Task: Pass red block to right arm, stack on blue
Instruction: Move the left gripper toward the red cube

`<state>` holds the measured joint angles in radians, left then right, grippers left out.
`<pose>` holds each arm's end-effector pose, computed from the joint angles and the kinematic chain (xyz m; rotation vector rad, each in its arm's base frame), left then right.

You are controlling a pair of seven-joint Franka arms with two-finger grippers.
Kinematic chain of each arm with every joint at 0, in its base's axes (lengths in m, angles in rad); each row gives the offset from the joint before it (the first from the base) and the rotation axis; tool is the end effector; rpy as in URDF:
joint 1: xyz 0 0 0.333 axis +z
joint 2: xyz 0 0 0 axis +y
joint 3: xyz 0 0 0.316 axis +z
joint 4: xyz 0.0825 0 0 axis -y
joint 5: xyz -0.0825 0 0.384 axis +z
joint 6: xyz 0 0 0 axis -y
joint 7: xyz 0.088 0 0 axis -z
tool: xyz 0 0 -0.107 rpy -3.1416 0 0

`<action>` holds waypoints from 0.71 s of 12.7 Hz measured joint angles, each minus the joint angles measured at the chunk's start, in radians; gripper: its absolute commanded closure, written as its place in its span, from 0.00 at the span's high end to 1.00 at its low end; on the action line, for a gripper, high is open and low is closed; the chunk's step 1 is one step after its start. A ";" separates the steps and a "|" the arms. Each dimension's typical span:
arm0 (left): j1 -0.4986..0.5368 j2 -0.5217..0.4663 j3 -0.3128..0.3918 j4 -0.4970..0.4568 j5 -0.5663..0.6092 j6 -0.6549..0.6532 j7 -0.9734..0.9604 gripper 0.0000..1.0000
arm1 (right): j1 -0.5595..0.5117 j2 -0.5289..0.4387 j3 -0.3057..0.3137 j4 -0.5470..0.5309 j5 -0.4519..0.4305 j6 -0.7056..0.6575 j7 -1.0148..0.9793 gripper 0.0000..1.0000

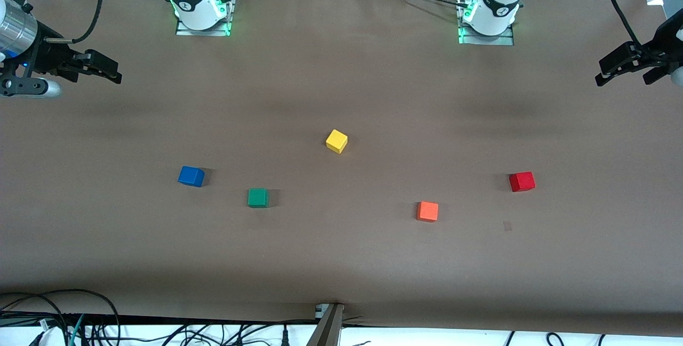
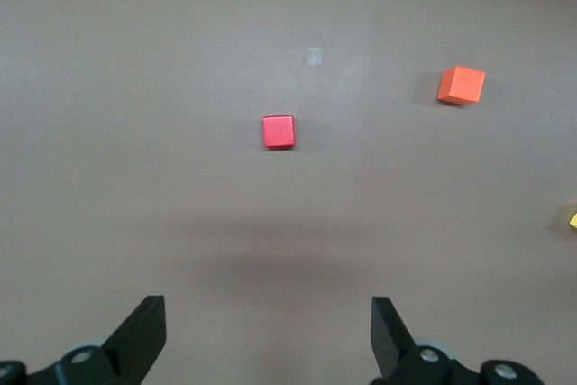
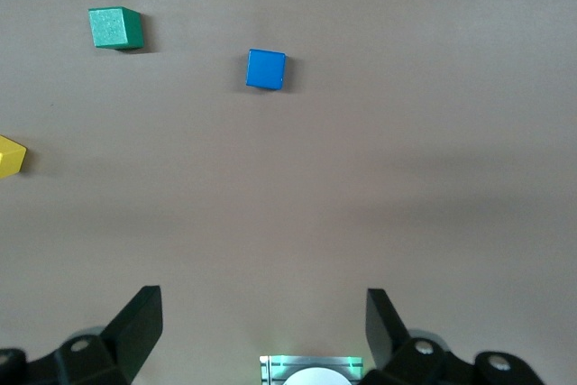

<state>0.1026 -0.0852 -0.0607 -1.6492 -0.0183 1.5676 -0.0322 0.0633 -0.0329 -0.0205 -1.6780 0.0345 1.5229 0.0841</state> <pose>0.5269 0.0187 0.6332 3.1263 0.1161 0.0055 0.5348 0.0266 0.5884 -3.1076 0.0648 0.1933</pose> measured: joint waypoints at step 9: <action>-0.001 0.000 -0.011 0.000 0.000 0.000 0.000 1.00 | 0.000 0.000 0.000 0.000 0.000 0.000 0.000 1.00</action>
<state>0.1014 -0.0854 -0.0714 -1.6492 -0.0183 1.5673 -0.0322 0.0633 -0.0329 -0.0205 -1.6780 0.0345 1.5229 0.0843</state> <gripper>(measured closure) 0.000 0.000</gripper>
